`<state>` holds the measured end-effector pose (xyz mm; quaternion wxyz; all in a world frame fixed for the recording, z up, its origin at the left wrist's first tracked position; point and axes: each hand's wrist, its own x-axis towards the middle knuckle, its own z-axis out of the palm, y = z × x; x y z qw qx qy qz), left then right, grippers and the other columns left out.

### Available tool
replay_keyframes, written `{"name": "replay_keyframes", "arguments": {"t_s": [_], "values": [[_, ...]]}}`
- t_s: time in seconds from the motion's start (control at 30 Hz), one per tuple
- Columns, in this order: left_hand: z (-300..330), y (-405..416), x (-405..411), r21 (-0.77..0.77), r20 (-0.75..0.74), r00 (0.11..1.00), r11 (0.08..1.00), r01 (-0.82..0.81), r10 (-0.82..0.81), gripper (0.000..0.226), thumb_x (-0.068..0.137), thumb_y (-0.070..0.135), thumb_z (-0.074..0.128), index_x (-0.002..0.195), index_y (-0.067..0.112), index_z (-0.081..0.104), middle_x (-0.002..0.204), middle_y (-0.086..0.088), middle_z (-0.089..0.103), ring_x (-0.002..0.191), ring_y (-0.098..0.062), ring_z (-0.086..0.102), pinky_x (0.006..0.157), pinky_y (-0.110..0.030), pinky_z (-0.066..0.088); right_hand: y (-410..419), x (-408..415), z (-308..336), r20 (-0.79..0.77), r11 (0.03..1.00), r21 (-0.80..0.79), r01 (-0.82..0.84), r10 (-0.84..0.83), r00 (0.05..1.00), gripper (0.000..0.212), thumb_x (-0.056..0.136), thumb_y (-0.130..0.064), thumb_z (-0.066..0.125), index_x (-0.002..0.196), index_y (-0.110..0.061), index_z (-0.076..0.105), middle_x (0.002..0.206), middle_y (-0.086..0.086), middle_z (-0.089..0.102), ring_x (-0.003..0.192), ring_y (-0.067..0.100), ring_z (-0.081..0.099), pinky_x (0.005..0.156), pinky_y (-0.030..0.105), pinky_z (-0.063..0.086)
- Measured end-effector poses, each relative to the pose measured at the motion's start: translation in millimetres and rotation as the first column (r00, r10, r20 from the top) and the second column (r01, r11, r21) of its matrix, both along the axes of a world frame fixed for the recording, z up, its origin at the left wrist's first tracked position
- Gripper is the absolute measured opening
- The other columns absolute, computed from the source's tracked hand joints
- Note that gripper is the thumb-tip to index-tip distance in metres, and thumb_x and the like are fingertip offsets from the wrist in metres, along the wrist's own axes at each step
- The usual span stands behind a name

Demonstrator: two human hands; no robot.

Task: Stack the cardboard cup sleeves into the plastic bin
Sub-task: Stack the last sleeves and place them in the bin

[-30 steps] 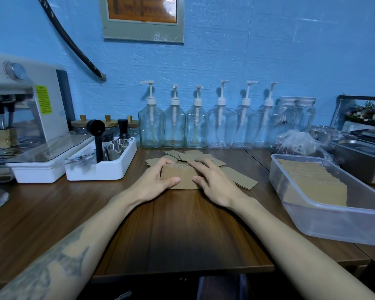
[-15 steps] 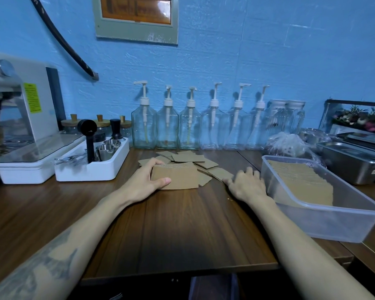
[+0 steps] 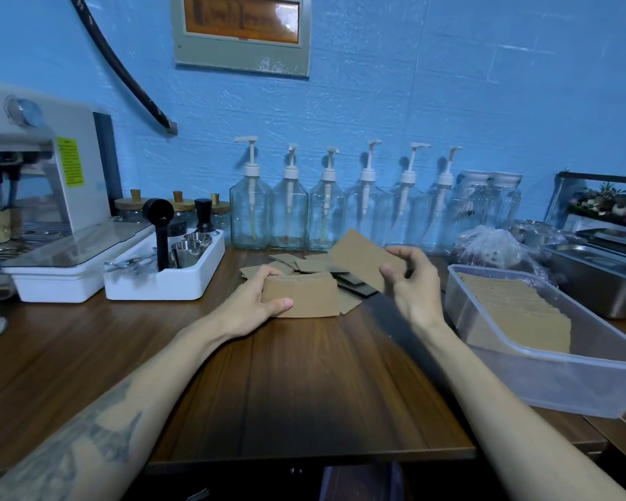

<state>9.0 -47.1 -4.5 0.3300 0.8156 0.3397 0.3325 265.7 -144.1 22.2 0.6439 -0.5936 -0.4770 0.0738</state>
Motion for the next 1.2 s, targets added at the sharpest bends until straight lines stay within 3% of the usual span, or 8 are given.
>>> {"name": "replay_keyframes", "arguments": {"t_s": [0.17,0.33,0.47,0.57,0.73,0.83,1.0,1.2], "values": [[1,-3,-1,-0.032,-0.032,0.998,0.999,0.044,-0.045,0.06,0.077,0.027,0.083,0.12,0.032,0.041,0.108,0.014,0.06,0.1,0.008,0.059,0.078,-0.007,0.045,3,-32,-9,0.232,0.964,-0.133,-0.23,0.256,0.939,0.022,0.089,-0.014,0.071,0.1,-0.033,0.065,0.094,-0.015,0.065,0.084,0.004,0.059,0.077,0.025,0.051],[0,-4,2,-0.045,0.016,0.999,0.998,0.044,-0.044,0.057,0.081,0.032,0.079,0.124,0.023,0.043,0.11,0.009,0.064,0.092,0.008,0.063,0.073,-0.008,0.046,11,-44,-17,0.429,0.95,-0.169,-0.261,0.309,0.849,0.026,0.084,-0.012,0.075,0.105,-0.027,0.071,0.095,-0.012,0.058,0.08,-0.004,0.05,0.073,0.014,0.037],[0,-3,3,-0.056,0.051,0.998,0.997,0.047,-0.044,0.044,0.088,0.024,0.072,0.123,0.021,0.045,0.108,0.008,0.067,0.089,0.007,0.065,0.071,-0.008,0.047,11,-42,-20,0.362,0.953,-0.194,-0.234,0.291,0.886,0.056,0.084,-0.017,0.077,0.132,-0.035,0.053,0.12,-0.013,0.044,0.112,-0.003,0.047,0.104,0.024,0.041],[0,-2,4,-0.072,0.052,0.997,0.996,0.06,-0.056,0.043,0.09,0.021,0.07,0.122,0.022,0.042,0.107,0.007,0.066,0.087,0.007,0.065,0.071,-0.009,0.047,12,-38,-23,0.318,0.896,-0.377,-0.235,0.363,0.876,0.079,0.092,-0.036,0.068,0.155,-0.034,0.019,0.158,-0.003,0.026,0.147,0.017,0.024,0.12,0.042,0.023],[-2,-6,11,0.019,0.048,0.997,0.998,0.065,-0.066,0.067,0.091,0.031,0.068,0.14,0.031,0.024,0.142,-0.004,0.041,0.132,-0.016,0.043,0.11,-0.034,0.038,15,-50,-29,0.379,0.829,-0.461,-0.315,0.506,0.775,0.073,0.103,-0.035,0.046,0.156,-0.042,-0.004,0.166,-0.006,0.008,0.151,0.014,0.012,0.12,0.033,0.014],[-1,-9,11,0.077,0.055,0.995,0.994,0.076,-0.08,0.078,0.091,0.033,0.068,0.148,0.04,0.016,0.153,0.006,0.027,0.143,-0.009,0.025,0.115,-0.034,0.024,15,-50,-30,0.473,0.856,-0.452,-0.249,0.467,0.747,0.066,0.106,-0.031,0.04,0.156,-0.041,-0.002,0.164,-0.008,0.012,0.149,0.021,0.021,0.12,0.039,0.022],[1,-9,8,0.104,0.043,0.996,0.992,0.069,-0.074,0.047,0.091,0.021,0.07,0.133,0.029,0.05,0.135,0.01,0.053,0.123,0.003,0.049,0.106,-0.02,0.038,16,-46,-31,0.55,0.888,-0.424,-0.179,0.409,0.729,0.056,0.103,-0.023,0.047,0.153,-0.035,0.024,0.143,0.002,0.037,0.133,0.027,0.041,0.109,0.036,0.035],[2,-8,7,0.113,0.072,0.996,0.993,0.035,-0.043,0.044,0.087,0.019,0.074,0.127,0.027,0.056,0.125,0.011,0.06,0.113,-0.001,0.057,0.096,-0.019,0.044,17,-40,-29,0.56,0.906,-0.38,-0.188,0.387,0.732,0.053,0.098,-0.022,0.057,0.145,-0.036,0.037,0.132,-0.002,0.047,0.127,0.018,0.044,0.104,0.028,0.035]]}}
